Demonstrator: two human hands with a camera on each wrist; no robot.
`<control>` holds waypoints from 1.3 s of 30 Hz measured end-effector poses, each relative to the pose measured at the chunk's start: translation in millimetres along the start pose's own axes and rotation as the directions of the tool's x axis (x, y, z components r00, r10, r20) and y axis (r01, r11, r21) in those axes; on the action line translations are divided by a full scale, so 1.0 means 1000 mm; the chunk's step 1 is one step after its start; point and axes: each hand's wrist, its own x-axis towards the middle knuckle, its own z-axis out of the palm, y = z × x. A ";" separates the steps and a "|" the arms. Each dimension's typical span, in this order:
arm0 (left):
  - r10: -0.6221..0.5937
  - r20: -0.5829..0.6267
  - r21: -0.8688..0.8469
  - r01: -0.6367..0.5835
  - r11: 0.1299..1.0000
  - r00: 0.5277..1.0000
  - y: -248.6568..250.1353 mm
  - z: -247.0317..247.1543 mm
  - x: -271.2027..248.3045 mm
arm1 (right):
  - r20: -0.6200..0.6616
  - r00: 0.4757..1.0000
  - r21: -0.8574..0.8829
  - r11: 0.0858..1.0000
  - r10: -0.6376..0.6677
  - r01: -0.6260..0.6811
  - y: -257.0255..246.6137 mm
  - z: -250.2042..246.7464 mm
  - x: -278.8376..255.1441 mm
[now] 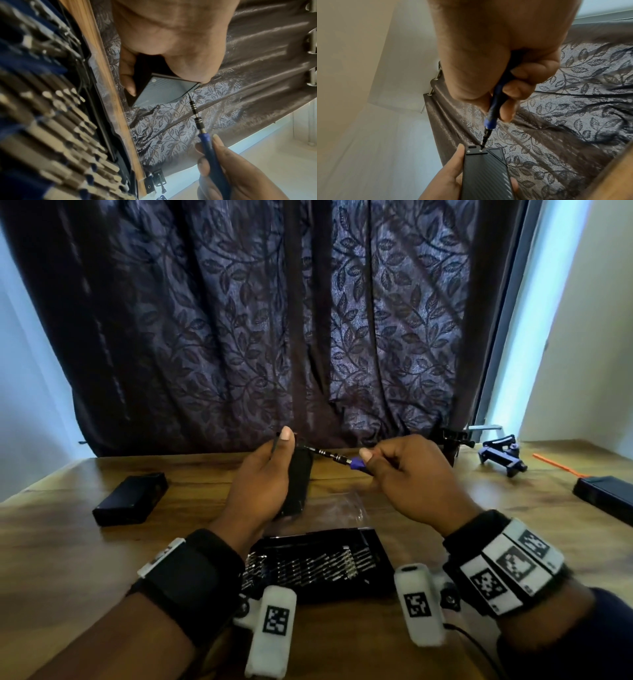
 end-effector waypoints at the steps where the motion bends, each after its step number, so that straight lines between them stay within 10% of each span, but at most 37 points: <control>1: -0.002 0.019 -0.032 0.003 0.999 1.000 0.000 -0.001 0.000 | -0.001 1.000 0.027 1.000 0.001 -0.001 0.002 0.000 0.000; 29: -0.057 0.139 -0.298 0.097 0.950 0.989 0.004 -0.004 -0.006 | -0.112 0.988 0.187 0.975 -0.103 0.123 -0.016 -0.005 -0.007; 39: 0.001 0.095 -0.095 0.008 0.995 0.995 -0.001 -0.009 0.003 | -0.117 0.973 -0.104 0.977 -0.199 0.187 -0.018 -0.015 -0.007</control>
